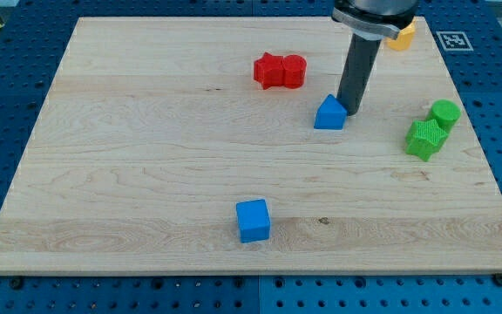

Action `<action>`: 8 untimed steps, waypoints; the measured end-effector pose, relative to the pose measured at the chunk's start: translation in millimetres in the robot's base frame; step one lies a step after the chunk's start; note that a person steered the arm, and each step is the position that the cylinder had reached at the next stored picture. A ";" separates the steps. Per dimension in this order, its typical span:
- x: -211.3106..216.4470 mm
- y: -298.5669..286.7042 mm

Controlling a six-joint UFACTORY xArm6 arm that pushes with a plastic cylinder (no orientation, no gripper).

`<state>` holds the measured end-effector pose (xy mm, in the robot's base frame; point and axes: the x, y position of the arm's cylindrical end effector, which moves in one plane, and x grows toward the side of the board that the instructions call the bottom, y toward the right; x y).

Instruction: Move the blue triangle into the blue cube

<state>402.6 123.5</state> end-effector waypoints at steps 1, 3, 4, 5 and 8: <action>0.0 -13.7; 3.3 -40.5; 13.7 -51.7; 23.2 -60.1; 65.1 -76.8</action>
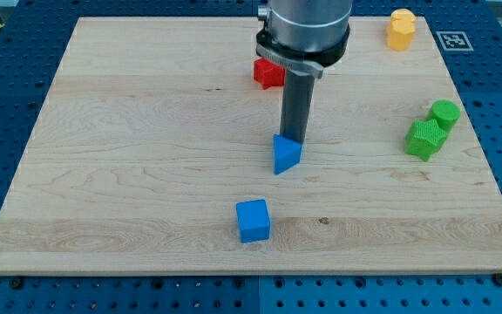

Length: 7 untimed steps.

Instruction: Move the blue triangle into the blue cube

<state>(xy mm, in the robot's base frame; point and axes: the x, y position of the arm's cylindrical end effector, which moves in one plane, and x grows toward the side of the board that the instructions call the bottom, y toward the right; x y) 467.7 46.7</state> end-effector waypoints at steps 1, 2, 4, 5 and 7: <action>24.8 -3.7; 43.2 -11.7; 54.2 -29.9; 57.6 -33.7; 34.5 -19.6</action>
